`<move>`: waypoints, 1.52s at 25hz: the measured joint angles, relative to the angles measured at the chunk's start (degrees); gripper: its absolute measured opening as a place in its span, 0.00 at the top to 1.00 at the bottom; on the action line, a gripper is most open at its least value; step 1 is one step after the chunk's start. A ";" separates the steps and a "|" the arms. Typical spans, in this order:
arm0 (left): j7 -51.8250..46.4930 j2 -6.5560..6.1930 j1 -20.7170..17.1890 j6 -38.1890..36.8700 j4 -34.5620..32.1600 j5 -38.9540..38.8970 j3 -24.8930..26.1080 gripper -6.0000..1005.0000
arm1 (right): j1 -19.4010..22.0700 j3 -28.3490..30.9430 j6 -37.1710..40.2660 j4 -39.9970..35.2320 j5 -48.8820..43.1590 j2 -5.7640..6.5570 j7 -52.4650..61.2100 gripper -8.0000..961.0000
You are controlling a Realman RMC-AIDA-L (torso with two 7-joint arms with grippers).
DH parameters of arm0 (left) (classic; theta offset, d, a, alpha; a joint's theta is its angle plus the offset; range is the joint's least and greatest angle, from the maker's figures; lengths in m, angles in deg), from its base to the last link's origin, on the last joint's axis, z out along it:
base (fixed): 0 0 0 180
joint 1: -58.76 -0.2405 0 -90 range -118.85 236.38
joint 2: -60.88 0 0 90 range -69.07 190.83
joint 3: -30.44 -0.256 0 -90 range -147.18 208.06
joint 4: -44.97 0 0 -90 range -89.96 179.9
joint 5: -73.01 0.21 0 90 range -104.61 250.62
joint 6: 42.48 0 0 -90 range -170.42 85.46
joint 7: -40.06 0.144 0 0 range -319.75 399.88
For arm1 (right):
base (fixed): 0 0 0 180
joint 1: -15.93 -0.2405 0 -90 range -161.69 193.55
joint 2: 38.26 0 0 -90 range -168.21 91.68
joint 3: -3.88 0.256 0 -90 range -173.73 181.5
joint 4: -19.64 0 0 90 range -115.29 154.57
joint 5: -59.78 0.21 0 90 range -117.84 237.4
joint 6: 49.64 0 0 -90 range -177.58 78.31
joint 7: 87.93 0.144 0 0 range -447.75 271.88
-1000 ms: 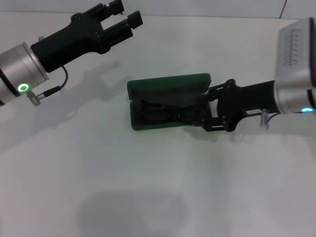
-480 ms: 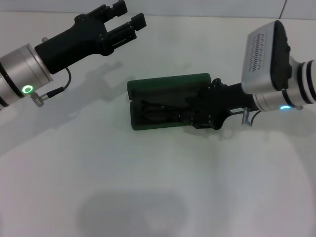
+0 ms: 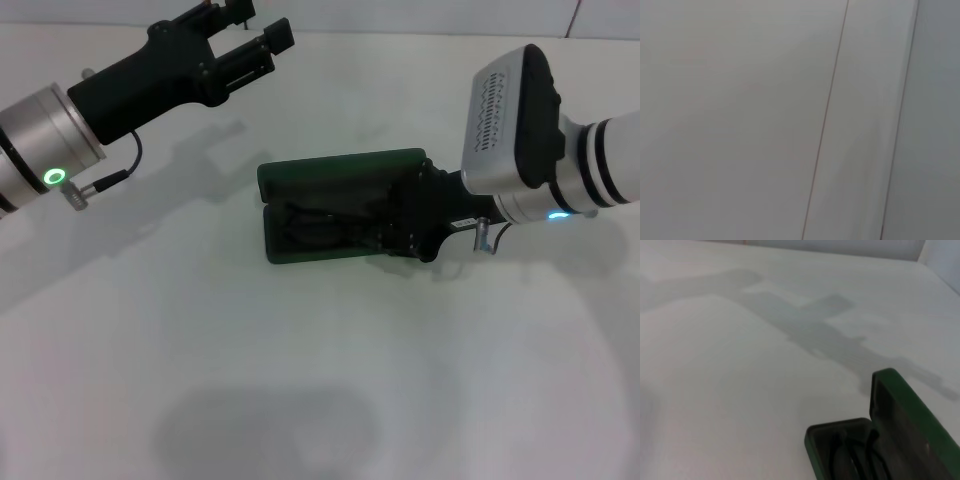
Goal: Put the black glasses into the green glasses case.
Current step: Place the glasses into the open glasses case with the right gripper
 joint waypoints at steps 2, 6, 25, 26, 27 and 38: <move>0.08 -0.08 0.00 -0.01 0.00 -0.05 0.01 0.29 | -0.10 -0.63 -0.88 0.11 -0.22 0.00 0.50 0.58; 0.29 -0.14 0.00 -0.01 0.00 -0.10 0.02 0.29 | -0.26 -0.87 -1.66 0.26 -0.06 0.00 0.66 0.64; 0.36 -0.15 0.49 0.06 -0.14 0.23 -0.33 0.29 | -4.75 -3.06 -1.94 3.71 0.14 0.00 3.61 0.76; 0.36 -0.15 0.50 0.06 -0.14 0.26 -0.33 0.29 | -4.76 -3.09 -1.94 3.72 0.01 0.00 3.61 0.77; 0.36 -0.15 0.51 0.06 -0.13 0.29 -0.33 0.29 | -4.76 -3.13 -1.93 3.72 -0.09 0.00 3.61 0.78; 0.36 -0.13 0.54 0.06 -0.09 0.35 -0.31 0.29 | -3.09 -6.04 -5.62 -0.06 -0.48 0.00 0.42 0.89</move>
